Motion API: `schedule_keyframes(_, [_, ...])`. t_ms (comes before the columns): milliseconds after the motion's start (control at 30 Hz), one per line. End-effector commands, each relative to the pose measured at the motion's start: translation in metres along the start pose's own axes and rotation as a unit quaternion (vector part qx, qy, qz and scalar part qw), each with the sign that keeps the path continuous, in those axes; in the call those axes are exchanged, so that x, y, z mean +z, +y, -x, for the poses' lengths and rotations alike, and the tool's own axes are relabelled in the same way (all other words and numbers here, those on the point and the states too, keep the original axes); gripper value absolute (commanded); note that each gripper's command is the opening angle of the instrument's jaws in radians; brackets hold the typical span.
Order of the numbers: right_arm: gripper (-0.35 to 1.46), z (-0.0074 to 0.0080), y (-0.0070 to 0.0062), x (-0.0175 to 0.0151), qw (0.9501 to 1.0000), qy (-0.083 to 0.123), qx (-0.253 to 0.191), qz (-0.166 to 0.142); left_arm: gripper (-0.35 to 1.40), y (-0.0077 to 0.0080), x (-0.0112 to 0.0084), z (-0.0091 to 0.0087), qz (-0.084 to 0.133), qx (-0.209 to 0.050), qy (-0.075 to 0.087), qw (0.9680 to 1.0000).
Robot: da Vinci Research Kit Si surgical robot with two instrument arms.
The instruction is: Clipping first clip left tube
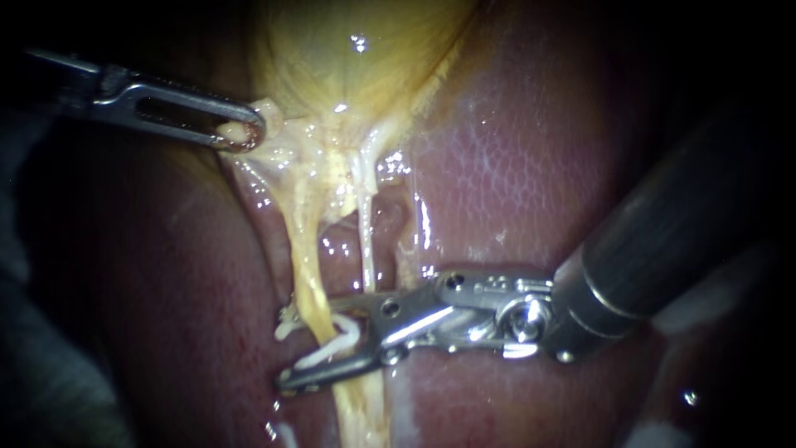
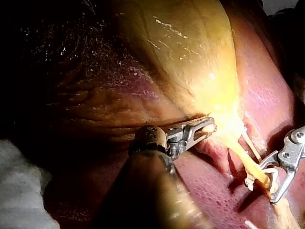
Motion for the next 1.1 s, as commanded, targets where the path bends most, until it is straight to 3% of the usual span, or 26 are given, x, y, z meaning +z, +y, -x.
schedule_keyframes(33, [0.41,-0.0001,-0.0001,-0.0001,1.0,-0.003,-0.001,-0.006,-0.35,0.0,0.0,0.0,0.0,0.0,0.0,1.0])
schedule_keyframes(233, [0.2,-0.0005,-0.0003,-0.001,0.9998,0.008,0.007,0.017,-0.35,0.0,0.0,0.0,0.0,0.0,0.0,1.0])
schedule_keyframes(533, [-0.35,-0.0005,-0.0007,-0.0018,0.9994,0.009,0.028,0.017,-0.35,0.0,0.0,0.0,0.0,0.0,0.0,1.0])
schedule_keyframes(1100, [-0.35,0.0,-0.0004,-0.0023,0.9993,0.01,0.033,0.017,-0.35,-0.0001,0.0,-0.0001,0.0,0.0,0.0,1.0])
